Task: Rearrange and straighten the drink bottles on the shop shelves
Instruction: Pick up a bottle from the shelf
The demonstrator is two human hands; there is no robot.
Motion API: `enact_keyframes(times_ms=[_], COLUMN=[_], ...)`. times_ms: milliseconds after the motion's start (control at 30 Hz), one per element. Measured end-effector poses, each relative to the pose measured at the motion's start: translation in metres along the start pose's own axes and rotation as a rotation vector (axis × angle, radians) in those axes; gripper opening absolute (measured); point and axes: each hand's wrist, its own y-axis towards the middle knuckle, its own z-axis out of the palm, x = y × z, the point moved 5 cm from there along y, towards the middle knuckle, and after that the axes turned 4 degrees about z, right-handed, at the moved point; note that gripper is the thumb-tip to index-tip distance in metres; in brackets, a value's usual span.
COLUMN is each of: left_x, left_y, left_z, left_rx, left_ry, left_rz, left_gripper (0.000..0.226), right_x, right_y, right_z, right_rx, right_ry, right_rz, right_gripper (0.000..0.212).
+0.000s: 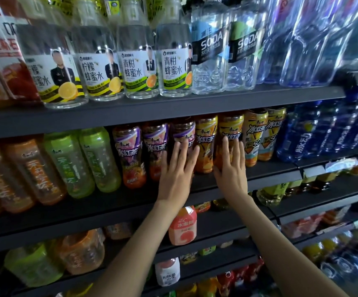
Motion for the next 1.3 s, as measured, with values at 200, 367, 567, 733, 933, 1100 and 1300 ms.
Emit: enact_keyframes(times_ms=[200, 367, 567, 733, 933, 1100, 1300], left_x=[-0.03, -0.046, -0.06, -0.092, -0.109, -0.111, -0.111], left_y=[0.026, 0.042, 0.049, 0.071, 0.082, 0.084, 0.087], left_z=[0.026, 0.04, 0.039, 0.041, 0.057, 0.061, 0.067], left_rx=[0.061, 0.047, 0.054, 0.042, 0.098, 0.111, 0.073], left_ry=[0.074, 0.166, 0.173, 0.155, 0.164, 0.144, 0.124], left_rz=[-0.013, -0.064, -0.103, -0.116, -0.143, -0.15, -0.151], left_gripper=[0.105, 0.081, 0.092, 0.104, 0.106, 0.101, 0.102], right_x=[-0.045, -0.054, -0.062, -0.095, -0.111, -0.119, -0.126], right_y=[0.018, 0.026, 0.024, 0.032, 0.049, 0.056, 0.062], right_z=[-0.001, 0.005, 0.005, -0.014, -0.018, -0.008, -0.009], right_rx=[0.066, 0.174, 0.127, -0.03, 0.137, 0.268, 0.319], right_ry=[-0.043, 0.041, 0.103, 0.135, 0.283, 0.422, 0.478], right_rz=[0.019, -0.096, -0.194, -0.208, -0.228, -0.247, -0.276], right_gripper=[0.099, 0.087, 0.085, 0.084, 0.114, 0.104, 0.094])
